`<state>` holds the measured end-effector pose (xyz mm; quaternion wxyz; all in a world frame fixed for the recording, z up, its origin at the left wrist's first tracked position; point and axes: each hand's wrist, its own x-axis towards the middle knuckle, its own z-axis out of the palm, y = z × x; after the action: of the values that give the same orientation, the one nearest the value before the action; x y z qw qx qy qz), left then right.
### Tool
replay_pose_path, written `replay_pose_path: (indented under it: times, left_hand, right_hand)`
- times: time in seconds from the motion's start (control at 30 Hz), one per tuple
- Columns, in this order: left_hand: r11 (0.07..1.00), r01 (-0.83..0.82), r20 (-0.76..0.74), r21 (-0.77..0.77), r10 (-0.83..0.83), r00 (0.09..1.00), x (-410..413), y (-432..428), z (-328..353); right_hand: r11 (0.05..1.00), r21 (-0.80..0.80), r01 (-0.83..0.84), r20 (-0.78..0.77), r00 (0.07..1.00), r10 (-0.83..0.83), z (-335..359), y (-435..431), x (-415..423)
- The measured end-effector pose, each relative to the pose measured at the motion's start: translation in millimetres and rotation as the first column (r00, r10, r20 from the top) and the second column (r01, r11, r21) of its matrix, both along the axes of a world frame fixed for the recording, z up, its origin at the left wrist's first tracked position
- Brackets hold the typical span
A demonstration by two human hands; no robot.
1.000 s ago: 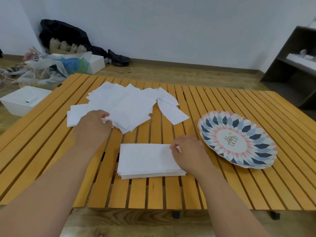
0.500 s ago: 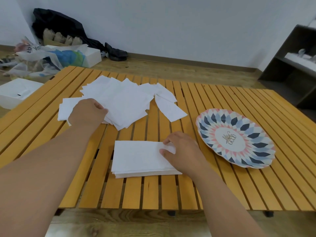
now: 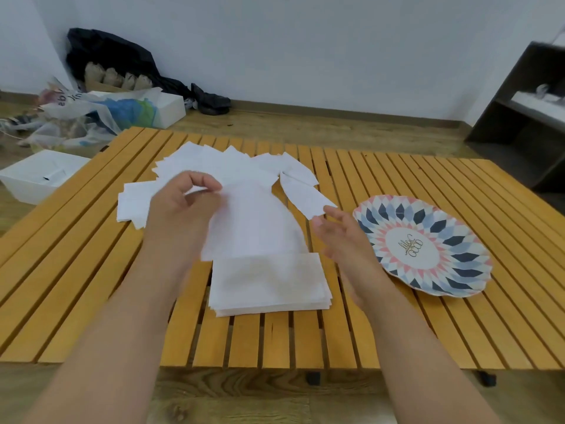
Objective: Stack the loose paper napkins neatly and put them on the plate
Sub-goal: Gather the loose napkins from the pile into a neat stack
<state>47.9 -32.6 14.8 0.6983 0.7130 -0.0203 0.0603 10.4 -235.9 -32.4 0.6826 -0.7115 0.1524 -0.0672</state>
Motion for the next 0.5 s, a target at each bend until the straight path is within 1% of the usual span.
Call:
replay_pose_path:
  times: [0.03, 0.1, 0.13, 0.17, 0.23, 0.3, 0.33, 0.4, 0.47, 0.5]
  left_hand:
    - [0.997, 0.040, -0.060, -0.062, -0.043, 0.997, -4.6, -0.1, -3.7]
    - [0.989, 0.104, -0.159, -0.101, -0.119, 0.980, -7.6, 0.4, -14.8]
    - [0.986, 0.138, -0.203, -0.096, -0.155, 0.967, -6.9, 0.5, -20.8]
    - [0.981, 0.177, -0.237, -0.078, -0.190, 0.953, -6.6, 0.0, -26.1]
    - [0.972, 0.236, -0.278, 0.012, -0.224, 0.934, -5.0, -1.0, -37.2]
    - [0.954, 0.263, -0.296, 0.143, -0.212, 0.931, -2.8, -2.4, -46.9]
    - [0.937, 0.269, -0.302, 0.225, -0.195, 0.933, -1.1, -3.0, -51.2]
    - [0.875, 0.251, -0.287, 0.414, -0.136, 0.948, 3.6, -3.8, -58.5]
    - [0.798, 0.215, -0.236, 0.564, -0.094, 0.967, 7.4, -3.5, -63.5]
    - [0.768, 0.193, -0.213, 0.610, -0.075, 0.974, 8.7, -3.4, -64.7]
  right_hand:
    - [0.994, 0.103, -0.029, -0.013, 0.999, 0.030, 2.8, -1.5, -3.0]
    - [0.960, 0.258, -0.107, -0.032, 0.992, 0.119, 5.5, -4.2, -9.0]
    - [0.947, 0.291, -0.134, -0.046, 0.987, 0.154, 6.4, -4.4, -11.5]
    - [0.945, 0.291, -0.148, -0.064, 0.983, 0.174, 7.1, -4.2, -13.5]
    - [0.961, 0.240, -0.139, -0.112, 0.979, 0.170, 3.5, -6.2, -13.6]
    - [0.978, 0.156, -0.137, -0.152, 0.975, 0.160, -2.0, -9.5, -10.9]
    - [0.987, 0.077, -0.142, -0.166, 0.974, 0.153, -5.3, -10.6, -8.7]
    - [0.981, -0.133, -0.141, -0.189, 0.975, 0.115, -12.2, -11.1, -3.6]
    - [0.926, -0.345, -0.151, -0.205, 0.975, 0.083, -19.2, -10.1, 0.6]
    - [0.885, -0.430, -0.178, -0.221, 0.971, 0.088, -23.0, -9.1, 2.0]
